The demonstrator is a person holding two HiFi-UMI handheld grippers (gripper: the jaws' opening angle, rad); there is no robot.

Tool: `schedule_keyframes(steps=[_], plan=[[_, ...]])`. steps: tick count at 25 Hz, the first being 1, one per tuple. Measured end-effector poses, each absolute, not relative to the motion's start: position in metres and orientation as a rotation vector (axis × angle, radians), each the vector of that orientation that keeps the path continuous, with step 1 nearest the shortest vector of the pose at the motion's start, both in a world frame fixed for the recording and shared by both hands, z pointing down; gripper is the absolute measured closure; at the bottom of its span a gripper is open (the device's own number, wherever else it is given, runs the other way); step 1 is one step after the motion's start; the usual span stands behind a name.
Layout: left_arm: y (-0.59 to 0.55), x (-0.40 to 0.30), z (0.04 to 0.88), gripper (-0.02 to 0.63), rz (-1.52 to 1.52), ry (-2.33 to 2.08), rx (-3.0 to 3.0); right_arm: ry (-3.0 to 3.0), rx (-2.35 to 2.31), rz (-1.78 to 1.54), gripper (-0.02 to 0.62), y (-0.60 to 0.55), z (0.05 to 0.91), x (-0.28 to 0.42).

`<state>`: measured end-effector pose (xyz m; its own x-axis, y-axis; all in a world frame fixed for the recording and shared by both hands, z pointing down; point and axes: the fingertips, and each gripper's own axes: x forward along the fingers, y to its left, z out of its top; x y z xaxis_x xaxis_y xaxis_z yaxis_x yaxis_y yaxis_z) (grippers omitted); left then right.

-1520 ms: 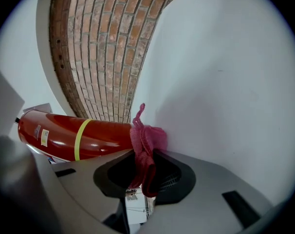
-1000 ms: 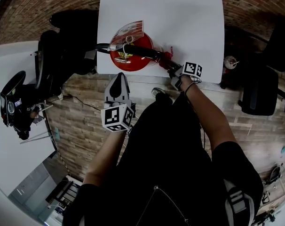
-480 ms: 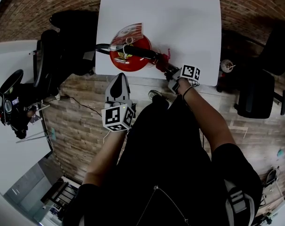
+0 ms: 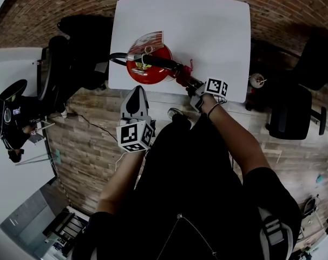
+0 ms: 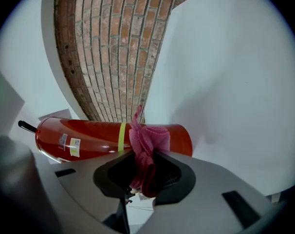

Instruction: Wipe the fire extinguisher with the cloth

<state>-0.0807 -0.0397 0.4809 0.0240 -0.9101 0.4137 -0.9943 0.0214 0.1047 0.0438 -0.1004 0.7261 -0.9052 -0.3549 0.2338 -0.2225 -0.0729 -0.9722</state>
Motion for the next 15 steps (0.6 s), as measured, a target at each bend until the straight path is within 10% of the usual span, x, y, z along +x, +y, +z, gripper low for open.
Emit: schedule_keyframes(steps=[15], plan=[[-0.045,-0.074,0.467,0.577,0.292,-1.969,1.945,2.076,-0.647,-2.134,0.494,-0.102,0.698,0.046]])
